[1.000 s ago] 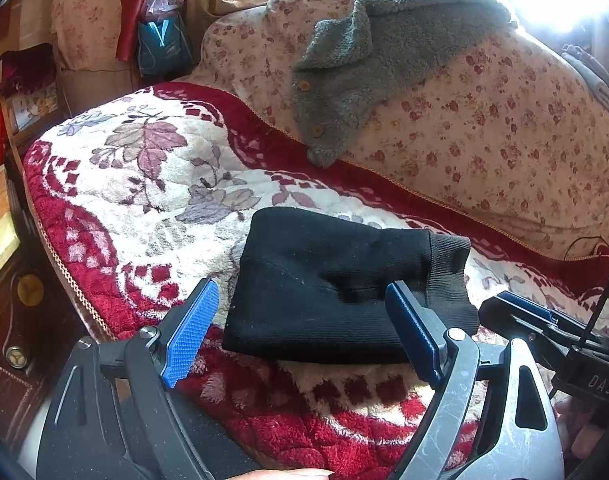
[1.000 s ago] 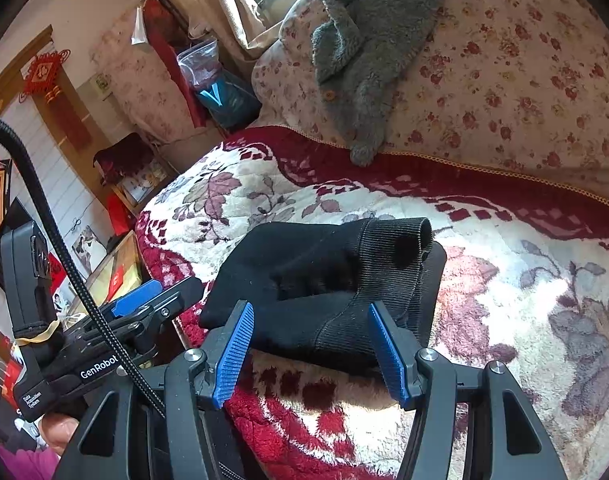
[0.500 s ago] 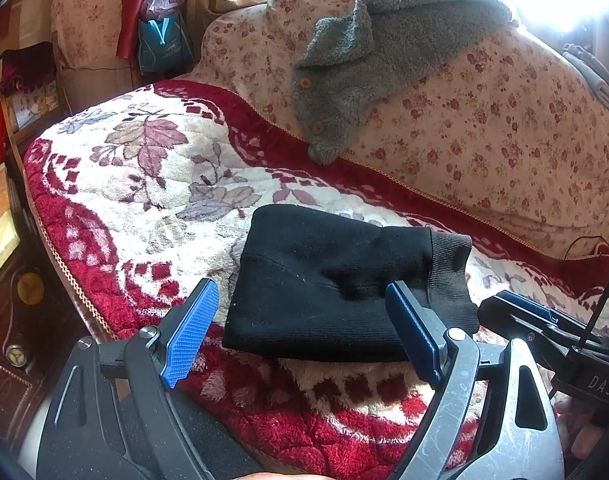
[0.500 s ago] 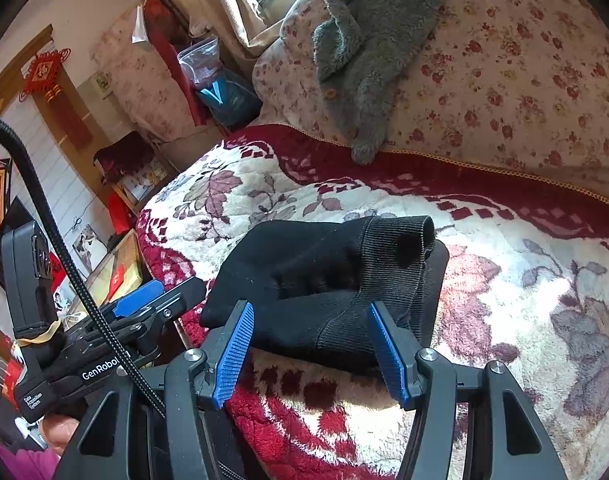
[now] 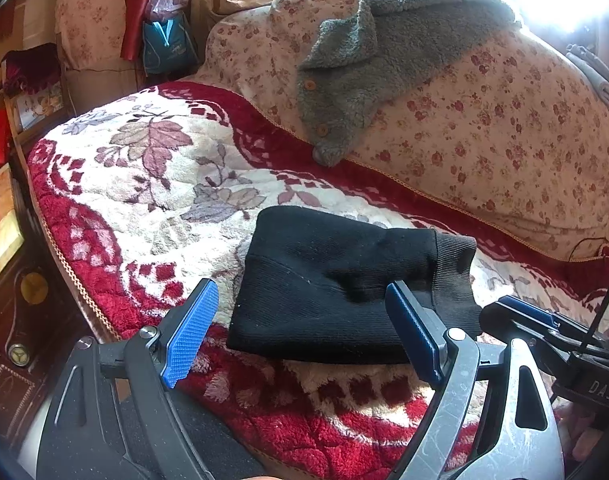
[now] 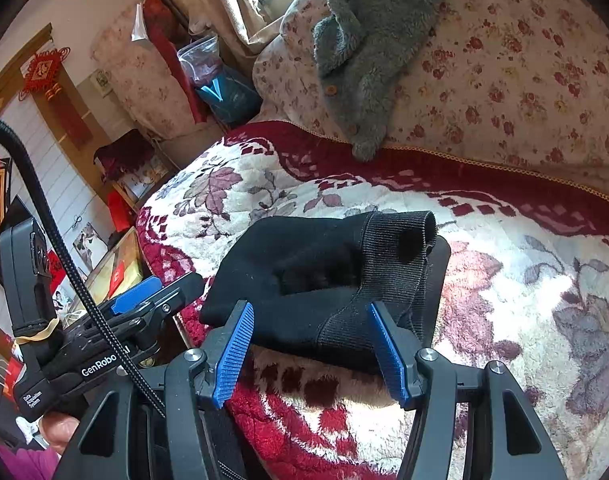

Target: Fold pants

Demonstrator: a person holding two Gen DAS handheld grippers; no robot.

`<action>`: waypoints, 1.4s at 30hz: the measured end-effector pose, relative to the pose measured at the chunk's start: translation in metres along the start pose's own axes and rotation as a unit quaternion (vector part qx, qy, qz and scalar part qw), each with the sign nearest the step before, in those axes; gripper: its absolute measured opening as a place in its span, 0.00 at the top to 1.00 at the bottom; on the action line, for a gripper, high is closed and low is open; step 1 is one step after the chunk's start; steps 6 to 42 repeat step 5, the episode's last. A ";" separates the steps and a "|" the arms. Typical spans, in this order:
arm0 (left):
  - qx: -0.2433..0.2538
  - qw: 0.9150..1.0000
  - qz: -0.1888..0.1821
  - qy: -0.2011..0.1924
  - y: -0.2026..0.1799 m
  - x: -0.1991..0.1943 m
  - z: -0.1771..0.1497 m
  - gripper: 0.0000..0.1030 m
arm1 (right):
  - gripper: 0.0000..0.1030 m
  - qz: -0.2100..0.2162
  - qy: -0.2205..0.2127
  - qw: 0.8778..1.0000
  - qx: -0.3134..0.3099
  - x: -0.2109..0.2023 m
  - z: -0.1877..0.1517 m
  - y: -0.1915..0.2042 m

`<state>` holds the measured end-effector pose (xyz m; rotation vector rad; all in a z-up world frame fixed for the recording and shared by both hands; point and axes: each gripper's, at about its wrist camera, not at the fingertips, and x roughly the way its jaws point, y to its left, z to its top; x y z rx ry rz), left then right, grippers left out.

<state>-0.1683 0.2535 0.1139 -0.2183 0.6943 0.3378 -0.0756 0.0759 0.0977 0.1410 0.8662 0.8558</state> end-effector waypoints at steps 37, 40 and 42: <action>0.010 1.000 -0.006 0.002 -0.006 -0.001 0.000 0.16 | 0.45 -0.004 -0.010 1.000 0.005 -0.011 0.000 -0.007; 0.010 1.000 -0.006 0.002 -0.006 -0.001 0.000 0.16 | 0.45 -0.004 -0.010 1.000 0.005 -0.011 0.000 -0.007; 0.010 1.000 -0.006 0.002 -0.006 -0.001 0.000 0.16 | 0.45 -0.004 -0.010 1.000 0.005 -0.011 0.000 -0.007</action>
